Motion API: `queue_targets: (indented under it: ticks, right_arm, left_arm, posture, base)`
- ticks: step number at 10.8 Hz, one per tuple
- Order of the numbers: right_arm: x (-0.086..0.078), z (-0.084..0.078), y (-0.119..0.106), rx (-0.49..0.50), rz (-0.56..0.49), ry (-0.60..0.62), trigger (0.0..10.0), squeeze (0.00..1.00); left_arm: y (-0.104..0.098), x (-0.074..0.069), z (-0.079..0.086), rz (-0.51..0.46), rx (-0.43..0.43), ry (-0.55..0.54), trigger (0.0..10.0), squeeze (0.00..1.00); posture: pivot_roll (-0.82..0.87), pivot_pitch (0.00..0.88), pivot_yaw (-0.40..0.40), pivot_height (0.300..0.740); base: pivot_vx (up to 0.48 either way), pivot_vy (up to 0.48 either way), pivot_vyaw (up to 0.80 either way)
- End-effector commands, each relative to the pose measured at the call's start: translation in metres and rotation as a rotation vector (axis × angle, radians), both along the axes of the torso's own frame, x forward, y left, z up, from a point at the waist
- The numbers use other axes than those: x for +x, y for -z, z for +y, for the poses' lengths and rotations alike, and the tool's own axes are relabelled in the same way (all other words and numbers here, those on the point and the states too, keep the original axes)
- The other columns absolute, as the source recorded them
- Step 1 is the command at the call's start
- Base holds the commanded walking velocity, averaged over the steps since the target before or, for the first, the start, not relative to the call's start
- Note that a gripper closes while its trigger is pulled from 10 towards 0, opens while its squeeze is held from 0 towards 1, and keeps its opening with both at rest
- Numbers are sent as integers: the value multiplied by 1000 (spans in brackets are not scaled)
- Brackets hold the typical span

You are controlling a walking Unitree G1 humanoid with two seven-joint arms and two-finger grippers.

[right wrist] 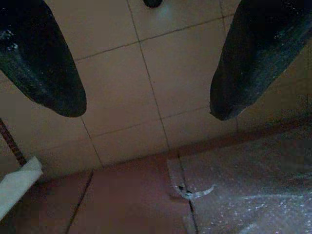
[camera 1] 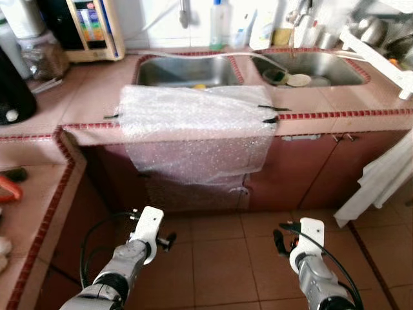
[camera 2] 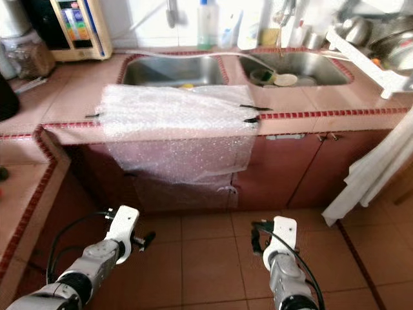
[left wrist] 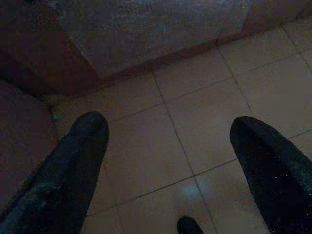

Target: Kitchen organization

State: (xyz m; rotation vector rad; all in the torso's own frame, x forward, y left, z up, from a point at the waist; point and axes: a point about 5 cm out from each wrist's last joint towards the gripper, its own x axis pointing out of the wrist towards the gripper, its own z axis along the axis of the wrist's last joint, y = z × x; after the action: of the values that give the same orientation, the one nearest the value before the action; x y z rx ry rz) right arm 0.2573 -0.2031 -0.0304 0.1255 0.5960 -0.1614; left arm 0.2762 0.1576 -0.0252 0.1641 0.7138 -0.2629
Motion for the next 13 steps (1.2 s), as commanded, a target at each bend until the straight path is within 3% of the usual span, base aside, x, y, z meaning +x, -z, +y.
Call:
queue_targets:
  ticks: [1, 13]
  right_arm:
    - [4, 0, -3, 8, -14, 10, 10000, 71]
    - [5, 2, -4, -10, -29, -3, 10000, 67]
  left_arm:
    - [-1, 1, 1, -1, 5, 4, 10000, 0]
    - [0, 1, 4, 6, 23, -3, 10000, 0]
  posture:
    - [-20, 0, 41, 740]
    - [-23, 0, 47, 740]
  base:
    - [0, -326, 0]
    - [0, -325, 0]
